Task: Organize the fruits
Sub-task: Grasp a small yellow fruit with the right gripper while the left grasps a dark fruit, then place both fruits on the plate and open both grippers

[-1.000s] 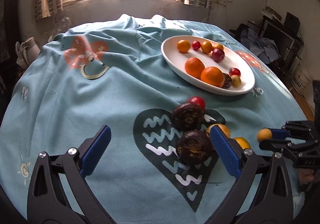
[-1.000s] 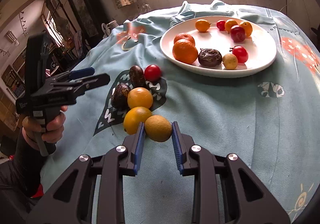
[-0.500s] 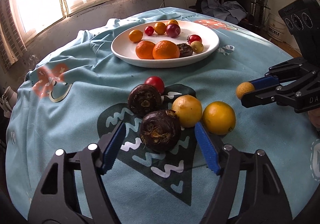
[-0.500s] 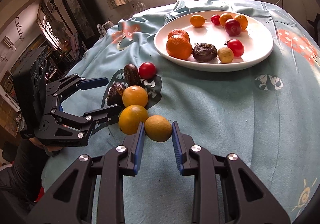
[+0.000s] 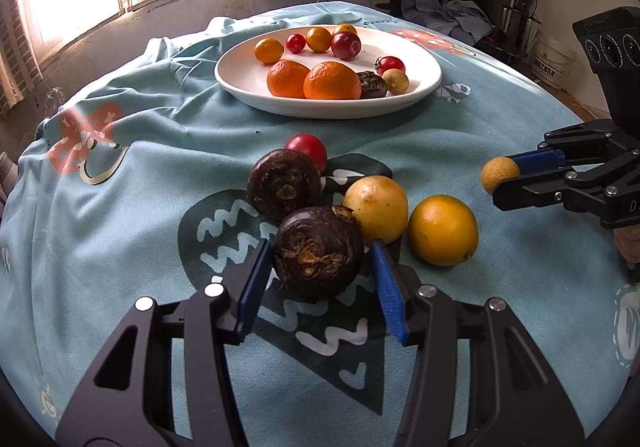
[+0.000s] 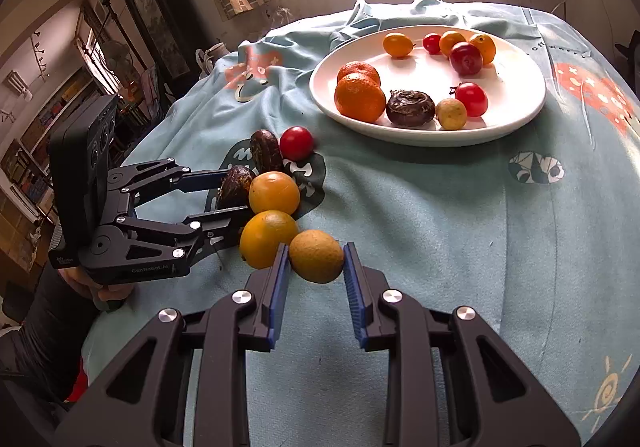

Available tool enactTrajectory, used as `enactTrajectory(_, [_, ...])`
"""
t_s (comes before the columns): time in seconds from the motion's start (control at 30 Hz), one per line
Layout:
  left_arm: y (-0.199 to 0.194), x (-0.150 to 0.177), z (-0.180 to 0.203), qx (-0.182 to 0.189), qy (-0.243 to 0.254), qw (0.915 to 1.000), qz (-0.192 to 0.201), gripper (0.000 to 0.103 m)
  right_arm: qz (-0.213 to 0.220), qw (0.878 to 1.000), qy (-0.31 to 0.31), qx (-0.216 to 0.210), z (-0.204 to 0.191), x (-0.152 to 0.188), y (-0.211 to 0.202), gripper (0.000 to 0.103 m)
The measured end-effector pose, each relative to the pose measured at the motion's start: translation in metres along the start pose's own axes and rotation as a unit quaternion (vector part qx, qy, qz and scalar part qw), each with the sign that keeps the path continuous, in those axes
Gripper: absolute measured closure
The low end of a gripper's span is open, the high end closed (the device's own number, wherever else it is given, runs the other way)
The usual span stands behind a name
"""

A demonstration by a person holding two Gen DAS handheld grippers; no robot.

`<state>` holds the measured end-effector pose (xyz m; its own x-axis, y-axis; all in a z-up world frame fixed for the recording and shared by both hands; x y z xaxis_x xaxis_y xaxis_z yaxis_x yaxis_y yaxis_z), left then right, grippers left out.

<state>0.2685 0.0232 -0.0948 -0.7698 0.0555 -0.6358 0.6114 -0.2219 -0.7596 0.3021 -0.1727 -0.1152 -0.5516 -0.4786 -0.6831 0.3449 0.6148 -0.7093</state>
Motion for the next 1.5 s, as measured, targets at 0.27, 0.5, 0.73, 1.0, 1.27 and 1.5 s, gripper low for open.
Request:
enactTrajectory(0.27, [-0.007, 0.002, 0.002, -0.002, -0.006, 1.0000, 0.003, 0.059, 0.005, 1.000, -0.005, -0.003, -0.002, -0.001, -0.002, 0.074])
enactTrajectory(0.5, [-0.036, 0.003, 0.012, 0.044, -0.030, 0.9982, 0.026, 0.059, 0.054, 0.997, -0.052, -0.009, -0.021, -0.009, -0.012, 0.074])
enactTrajectory(0.73, [-0.035, -0.044, 0.019, 0.074, -0.058, 0.9947, 0.041, 0.059, 0.138, 0.990, 0.023, 0.015, 0.016, -0.037, -0.024, 0.074])
enactTrajectory(1.0, [0.028, -0.132, 0.015, 0.044, -0.088, 0.9946, 0.033, 0.059, 0.157, 0.977, 0.100, 0.104, 0.097, -0.068, -0.005, 0.074])
enactTrajectory(1.27, [0.064, -0.171, 0.008, 0.009, -0.106, 0.9937, 0.032, 0.042, 0.160, 0.976, 0.099, 0.114, 0.121, -0.083, 0.008, 0.067])
enactTrajectory(1.5, [0.004, -0.147, -0.013, -0.015, -0.149, 0.9855, 0.079, 0.007, 0.166, 0.977, 0.074, 0.110, 0.094, -0.083, -0.013, 0.047])
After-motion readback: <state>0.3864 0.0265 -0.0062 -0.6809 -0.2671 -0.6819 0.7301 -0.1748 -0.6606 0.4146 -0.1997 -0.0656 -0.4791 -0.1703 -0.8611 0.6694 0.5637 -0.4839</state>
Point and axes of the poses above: each gripper's, at about its wrist camera, not at the fingertips, and y roughly the way its jaws point, z to its right, x to its underside, the point moved 4 cm from there along y, roughly the way its jaws point, and after that the axes turned 14 degrees about -y, right-handed, at the moved point
